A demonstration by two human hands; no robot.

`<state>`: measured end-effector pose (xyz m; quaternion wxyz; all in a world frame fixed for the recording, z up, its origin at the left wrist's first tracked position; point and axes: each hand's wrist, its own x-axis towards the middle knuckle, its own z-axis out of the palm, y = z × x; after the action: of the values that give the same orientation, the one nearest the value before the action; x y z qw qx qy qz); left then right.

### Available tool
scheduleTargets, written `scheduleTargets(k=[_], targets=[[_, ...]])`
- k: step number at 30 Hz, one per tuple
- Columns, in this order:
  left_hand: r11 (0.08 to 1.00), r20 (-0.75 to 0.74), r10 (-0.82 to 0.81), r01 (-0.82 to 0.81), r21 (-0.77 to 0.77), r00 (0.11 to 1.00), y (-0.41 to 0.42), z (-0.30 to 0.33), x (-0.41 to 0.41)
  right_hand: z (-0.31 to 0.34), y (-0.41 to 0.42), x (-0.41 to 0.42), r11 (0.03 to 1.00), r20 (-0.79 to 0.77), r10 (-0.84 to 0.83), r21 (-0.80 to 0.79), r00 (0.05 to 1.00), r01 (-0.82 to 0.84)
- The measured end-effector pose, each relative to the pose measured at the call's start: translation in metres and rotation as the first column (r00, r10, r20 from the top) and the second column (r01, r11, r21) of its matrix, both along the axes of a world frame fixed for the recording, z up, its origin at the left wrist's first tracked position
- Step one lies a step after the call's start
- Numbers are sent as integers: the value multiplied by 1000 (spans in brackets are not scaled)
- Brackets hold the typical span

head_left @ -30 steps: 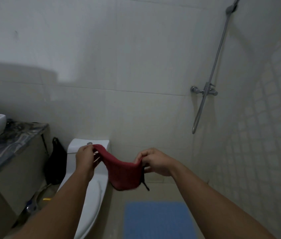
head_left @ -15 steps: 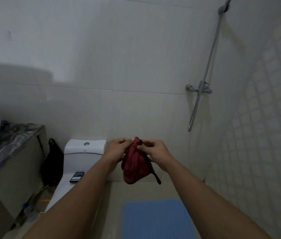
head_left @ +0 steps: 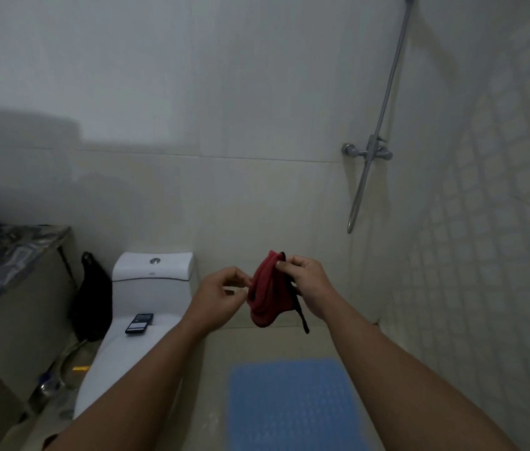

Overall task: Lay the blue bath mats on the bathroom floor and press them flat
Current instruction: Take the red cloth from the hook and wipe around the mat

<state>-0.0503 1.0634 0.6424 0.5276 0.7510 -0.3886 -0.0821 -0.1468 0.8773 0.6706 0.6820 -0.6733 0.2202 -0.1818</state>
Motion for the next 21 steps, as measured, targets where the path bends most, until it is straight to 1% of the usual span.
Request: scheduleTargets(k=[4, 7, 9, 14, 18, 21], targets=[[993, 118, -42, 28, 112, 992, -4, -19, -5, -15, -9, -1, 998, -30, 31, 61, 999, -29], [957, 169, -80, 29, 288, 982, -5, -34, -7, -29, -17, -3, 995, -58, 51, 87, 997, -46], [939, 171, -62, 0, 344, 983, -6, -39, -7, -41, -27, -8, 997, -78, 43, 68, 996, -38], [968, -22, 107, -100, 229, 994, -22, -37, -4, -74, -59, -29, 1000, -164, 8, -5, 986, -9], [965, -169, 125, -81, 248, 978, -49, -49, -16, -101, -82, -35, 994, -237, 96, 69, 967, -82], [957, -244, 176, -108, 269, 954, -60, -72, -27, -118, -91, -30, 991, -319, 114, 100, 941, -86]])
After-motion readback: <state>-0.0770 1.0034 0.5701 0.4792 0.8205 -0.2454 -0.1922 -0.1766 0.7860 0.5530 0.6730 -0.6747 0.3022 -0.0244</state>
